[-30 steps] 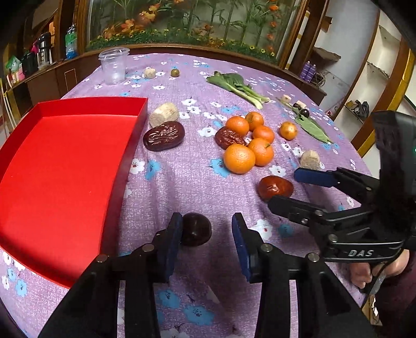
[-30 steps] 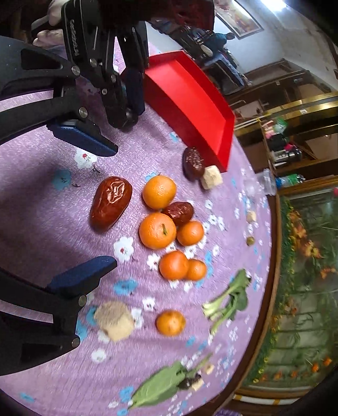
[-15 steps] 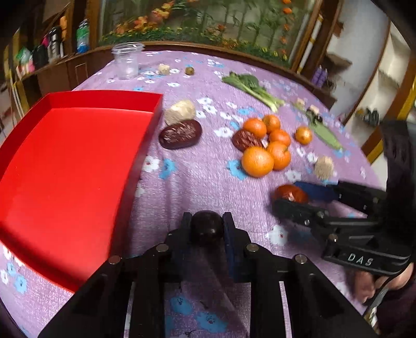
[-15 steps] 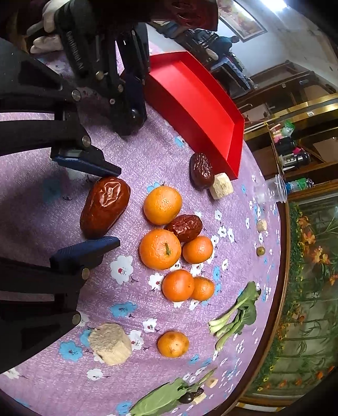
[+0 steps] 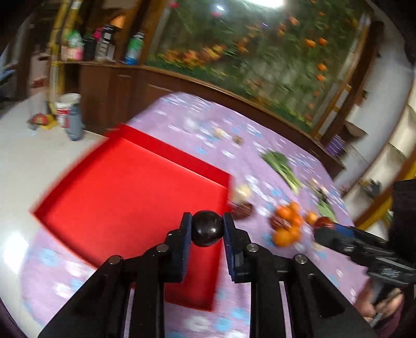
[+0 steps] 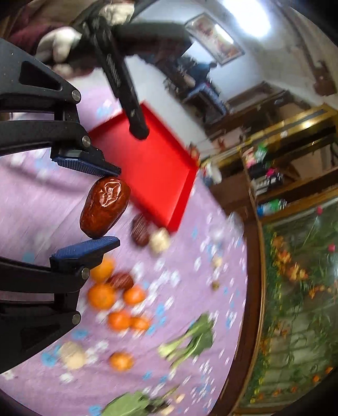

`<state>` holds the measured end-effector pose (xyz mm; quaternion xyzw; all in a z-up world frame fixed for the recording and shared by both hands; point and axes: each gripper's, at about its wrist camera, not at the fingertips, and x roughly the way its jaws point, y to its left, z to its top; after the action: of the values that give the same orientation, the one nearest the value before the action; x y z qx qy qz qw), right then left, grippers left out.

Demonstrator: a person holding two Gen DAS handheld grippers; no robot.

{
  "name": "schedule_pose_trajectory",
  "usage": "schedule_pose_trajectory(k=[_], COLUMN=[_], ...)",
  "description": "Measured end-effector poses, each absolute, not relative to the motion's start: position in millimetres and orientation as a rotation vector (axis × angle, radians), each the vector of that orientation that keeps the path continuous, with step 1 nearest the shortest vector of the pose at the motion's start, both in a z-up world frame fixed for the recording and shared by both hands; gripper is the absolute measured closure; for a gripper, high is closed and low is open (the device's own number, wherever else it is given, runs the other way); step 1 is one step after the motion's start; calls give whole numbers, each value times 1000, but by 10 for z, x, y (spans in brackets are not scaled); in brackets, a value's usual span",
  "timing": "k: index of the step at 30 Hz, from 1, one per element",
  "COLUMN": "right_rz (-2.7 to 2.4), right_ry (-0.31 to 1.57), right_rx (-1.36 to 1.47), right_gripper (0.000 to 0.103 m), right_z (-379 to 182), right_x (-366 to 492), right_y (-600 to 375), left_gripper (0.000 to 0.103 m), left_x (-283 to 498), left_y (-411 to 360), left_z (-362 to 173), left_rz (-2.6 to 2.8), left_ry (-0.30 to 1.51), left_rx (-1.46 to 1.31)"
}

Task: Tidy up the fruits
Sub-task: 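Carry both held fruits over the red tray and open both tools to drop them, then lift both open tools away from the tray back over the table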

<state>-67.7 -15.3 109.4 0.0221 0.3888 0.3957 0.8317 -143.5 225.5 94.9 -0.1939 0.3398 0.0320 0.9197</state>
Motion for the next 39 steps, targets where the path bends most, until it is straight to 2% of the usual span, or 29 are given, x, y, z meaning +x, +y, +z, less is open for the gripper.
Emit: schedule_pose_trajectory(k=[5,11,19,23,27,28,35,39], right_rz=[970,1002,955,940,936,932,895,908], right_ry=[883,972,1020,1011,981,969,937,1025], right_rx=[51,-27,-104,-114,-119,-117,-43,218], right_gripper=[51,51,51,50,38,35,35,35], right_z=[1149,739,394,319,377,406,622,683], right_x=[-624,-652,-558,-588,-625,-635,-732,-753], right_y=[554,1280,1606,1628,1594,1575,1217,670], left_gripper=[81,81,80,78,63,62,61,60], left_x=[-1417,-1270,-1251,-1261,-1338,-1361,-1551,-1714], left_y=[2646,2958,3044,3070,3065,3047,2869,2663], left_z=[814,461,348,344,412,444,777,1052], left_rz=[192,252,263,253,254,254,226,190], left_ry=[713,783,790,789,771,764,696,634], left_rx=[-414,-442,-443,-466,-470,-469,-465,-455])
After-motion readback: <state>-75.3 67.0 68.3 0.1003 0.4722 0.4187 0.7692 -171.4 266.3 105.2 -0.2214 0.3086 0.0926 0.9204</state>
